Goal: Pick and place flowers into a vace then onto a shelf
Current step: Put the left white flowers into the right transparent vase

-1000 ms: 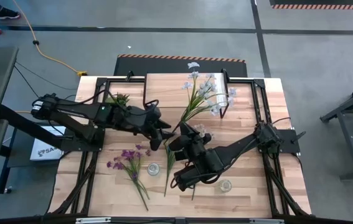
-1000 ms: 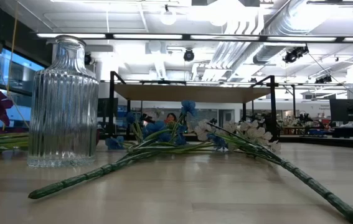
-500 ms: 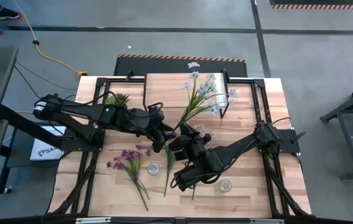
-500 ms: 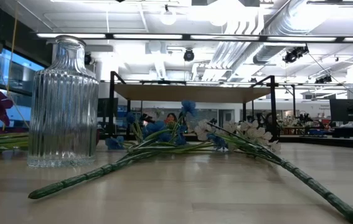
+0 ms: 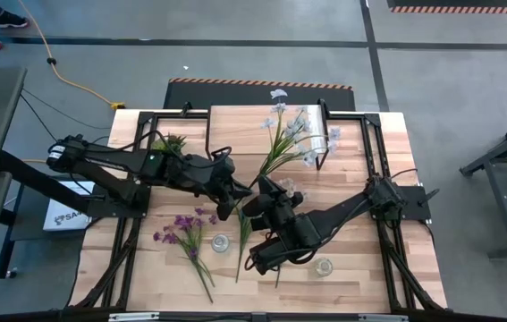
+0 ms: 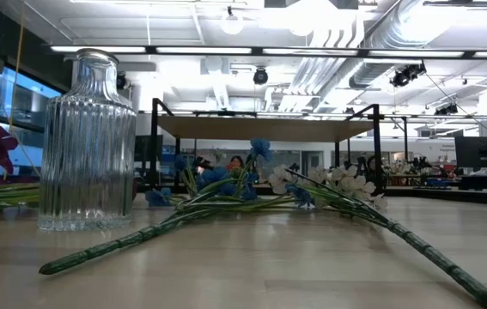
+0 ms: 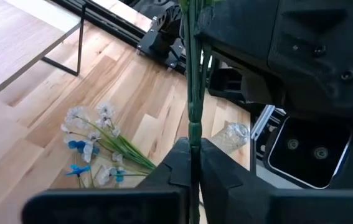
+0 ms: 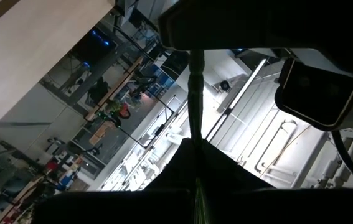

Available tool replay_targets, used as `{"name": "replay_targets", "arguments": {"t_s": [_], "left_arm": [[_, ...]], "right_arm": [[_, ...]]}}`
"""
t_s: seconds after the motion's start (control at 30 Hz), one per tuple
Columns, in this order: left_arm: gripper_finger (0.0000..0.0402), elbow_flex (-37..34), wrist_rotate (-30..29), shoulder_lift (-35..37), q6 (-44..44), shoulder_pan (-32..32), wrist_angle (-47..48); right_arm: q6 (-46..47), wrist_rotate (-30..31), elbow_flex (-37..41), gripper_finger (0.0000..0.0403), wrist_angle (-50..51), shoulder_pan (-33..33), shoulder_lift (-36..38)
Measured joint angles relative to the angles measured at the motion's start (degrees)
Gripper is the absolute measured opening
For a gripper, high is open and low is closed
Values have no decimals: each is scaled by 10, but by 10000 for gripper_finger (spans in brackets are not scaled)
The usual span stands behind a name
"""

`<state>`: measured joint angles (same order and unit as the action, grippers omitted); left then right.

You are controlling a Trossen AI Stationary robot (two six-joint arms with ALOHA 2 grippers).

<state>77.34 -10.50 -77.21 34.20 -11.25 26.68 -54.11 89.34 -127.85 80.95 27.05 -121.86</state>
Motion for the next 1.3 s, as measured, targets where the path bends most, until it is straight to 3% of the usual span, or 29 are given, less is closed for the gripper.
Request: {"name": "replay_targets", "arguments": {"t_s": [0.27,1.3], "left_arm": [[42,0,23,0,-9,0,0],[42,-1,20,0,-28,0,0]], "right_arm": [[0,0,0,0,0,0,0],[-2,-9,0,0,-31,0,0]]}}
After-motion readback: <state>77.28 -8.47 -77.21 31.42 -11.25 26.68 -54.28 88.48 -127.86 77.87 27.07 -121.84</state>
